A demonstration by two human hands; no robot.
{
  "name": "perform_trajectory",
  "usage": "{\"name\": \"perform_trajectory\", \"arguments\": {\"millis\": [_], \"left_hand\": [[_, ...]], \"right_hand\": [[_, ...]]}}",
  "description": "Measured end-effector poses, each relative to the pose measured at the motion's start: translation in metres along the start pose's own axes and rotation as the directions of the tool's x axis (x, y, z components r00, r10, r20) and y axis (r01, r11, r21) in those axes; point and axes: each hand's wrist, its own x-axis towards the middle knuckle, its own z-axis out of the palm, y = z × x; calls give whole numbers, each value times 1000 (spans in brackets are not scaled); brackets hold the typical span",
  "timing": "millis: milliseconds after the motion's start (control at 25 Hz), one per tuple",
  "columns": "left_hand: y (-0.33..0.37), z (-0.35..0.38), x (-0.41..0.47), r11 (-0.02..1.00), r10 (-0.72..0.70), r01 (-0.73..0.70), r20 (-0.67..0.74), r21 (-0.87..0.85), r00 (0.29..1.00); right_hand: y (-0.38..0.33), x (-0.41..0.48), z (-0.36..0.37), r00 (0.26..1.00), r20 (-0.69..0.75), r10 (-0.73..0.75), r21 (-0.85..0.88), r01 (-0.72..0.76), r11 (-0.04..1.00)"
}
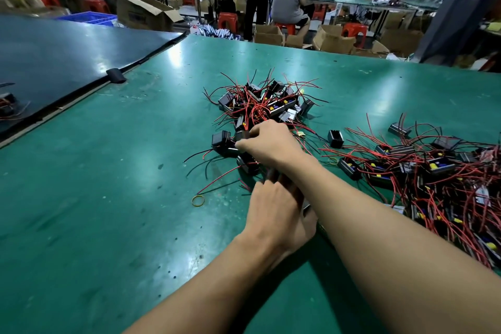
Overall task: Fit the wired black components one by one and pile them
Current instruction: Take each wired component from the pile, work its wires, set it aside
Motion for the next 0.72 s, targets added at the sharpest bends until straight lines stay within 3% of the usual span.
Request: {"name": "perform_trajectory", "arguments": {"millis": [80,160,240,320,400,600,720], "left_hand": [[-2,5,1,995,-42,40,26,94,999],[-2,7,3,993,-65,65,-6,102,998],[-8,8,6,996,-85,85,-2,34,996],[-15,7,8,992,-107,108,22,-64,994],[-16,5,8,990,-67,68,13,-121,998],[-15,1,5,976,108,-99,37,-194,993],[-18,2,5,984,79,-70,48,-162,996]], "right_hand": [[-5,1,-14,1000,4,26,345,-26,938],[-8,2,-35,992,113,48,747,-117,654],[-5,1,-56,971,235,41,914,-235,329],[0,-1,-70,975,223,20,960,-223,166],[4,-5,-79,994,106,33,981,-110,159],[16,-29,-106,968,-234,95,928,193,320],[26,-55,-123,957,-289,14,894,265,361]]}}
